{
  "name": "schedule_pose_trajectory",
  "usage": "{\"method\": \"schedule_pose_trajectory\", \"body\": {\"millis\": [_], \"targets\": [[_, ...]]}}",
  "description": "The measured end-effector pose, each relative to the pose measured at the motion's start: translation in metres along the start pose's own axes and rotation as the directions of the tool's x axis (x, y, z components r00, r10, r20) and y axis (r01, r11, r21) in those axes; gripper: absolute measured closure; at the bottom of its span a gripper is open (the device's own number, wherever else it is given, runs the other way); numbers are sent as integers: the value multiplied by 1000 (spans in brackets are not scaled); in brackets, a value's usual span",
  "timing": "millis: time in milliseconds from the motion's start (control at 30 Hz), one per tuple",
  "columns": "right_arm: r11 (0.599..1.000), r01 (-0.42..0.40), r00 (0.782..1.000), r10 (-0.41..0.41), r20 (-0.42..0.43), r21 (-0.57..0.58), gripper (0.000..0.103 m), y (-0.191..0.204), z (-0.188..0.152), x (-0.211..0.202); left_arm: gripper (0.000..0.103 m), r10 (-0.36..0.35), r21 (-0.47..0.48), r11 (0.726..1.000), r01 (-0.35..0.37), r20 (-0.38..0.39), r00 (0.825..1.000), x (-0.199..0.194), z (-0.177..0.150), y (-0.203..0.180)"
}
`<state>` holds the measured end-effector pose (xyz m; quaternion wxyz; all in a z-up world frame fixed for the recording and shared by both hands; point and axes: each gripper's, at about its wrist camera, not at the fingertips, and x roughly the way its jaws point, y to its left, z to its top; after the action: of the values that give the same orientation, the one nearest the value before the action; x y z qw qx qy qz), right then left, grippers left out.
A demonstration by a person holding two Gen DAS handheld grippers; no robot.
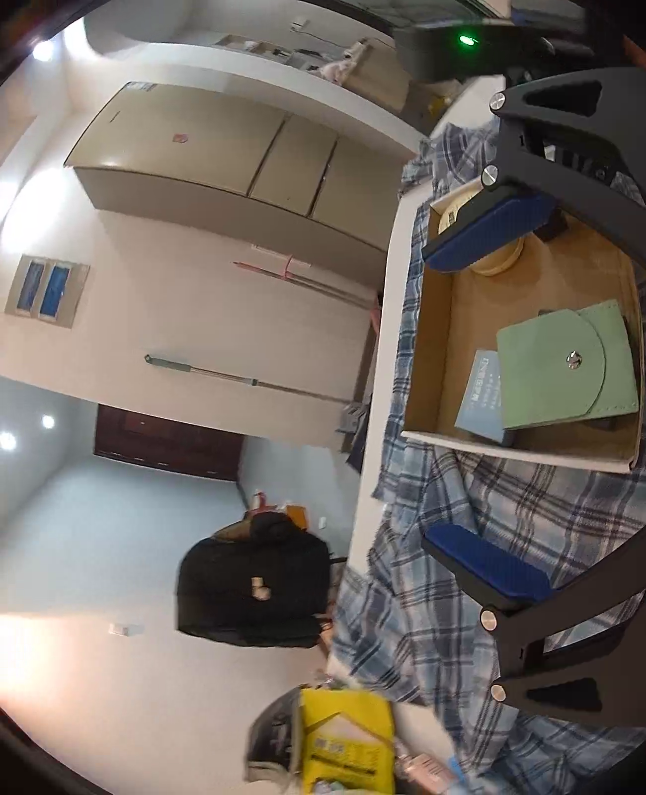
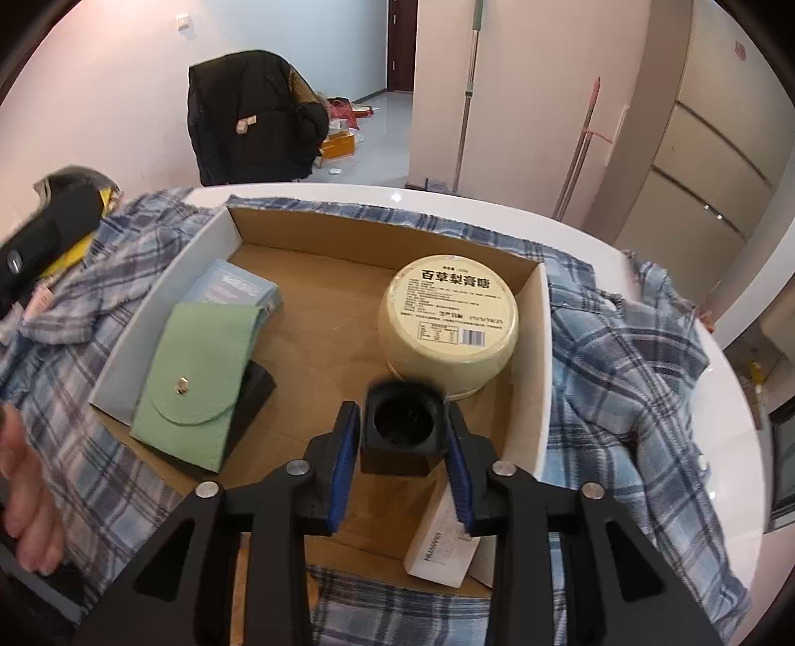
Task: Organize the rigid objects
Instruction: 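Open both tools and lift them away from the tray, then grasp the white remote case with the left tool while the right tool grasps the UNNY box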
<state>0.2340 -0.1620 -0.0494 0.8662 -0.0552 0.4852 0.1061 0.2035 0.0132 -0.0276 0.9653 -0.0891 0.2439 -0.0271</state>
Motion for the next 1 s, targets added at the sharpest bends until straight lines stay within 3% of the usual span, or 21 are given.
{"method": "schedule_pose_trajectory", "body": {"millis": [67, 167, 267, 433, 533, 600, 667, 800, 1000], "targets": [[1000, -8, 1000, 8, 27, 10, 36, -2, 2, -5, 0, -3, 15, 1000, 3, 8, 1000, -2, 1, -3], [999, 19, 996, -22, 86, 33, 36, -9, 7, -27, 0, -14, 7, 1000, 13, 45, 999, -16, 7, -5], [997, -17, 984, 4, 178, 71, 36, -24, 12, -70, 0, -35, 14, 999, 34, 109, 993, -39, 19, -7], [997, 12, 943, -35, 331, 70, 36, -39, -4, -143, 0, -89, 106, 992, 72, 158, 983, -85, 31, -17], [1000, 7, 921, -17, 388, 25, 36, -40, -28, -172, 0, -113, 89, 991, 97, 202, 973, -129, 24, -12], [1000, 18, 912, -15, 411, -4, 36, -38, -44, -184, 0, -125, 100, 989, 106, 198, 972, -151, 20, -13], [999, 13, 906, 1, 423, -29, 36, -36, -58, -191, 0, -74, 119, 991, 55, 169, 983, -167, 15, -18], [998, -28, 904, 50, 424, -58, 36, -33, -84, -200, 0, -69, 141, 989, 47, 151, 986, -189, -1, -23], [998, -36, 899, 56, 435, -54, 38, -34, -116, -206, 0, -56, 148, 988, 41, 99, 993, -200, -22, -26]]}}
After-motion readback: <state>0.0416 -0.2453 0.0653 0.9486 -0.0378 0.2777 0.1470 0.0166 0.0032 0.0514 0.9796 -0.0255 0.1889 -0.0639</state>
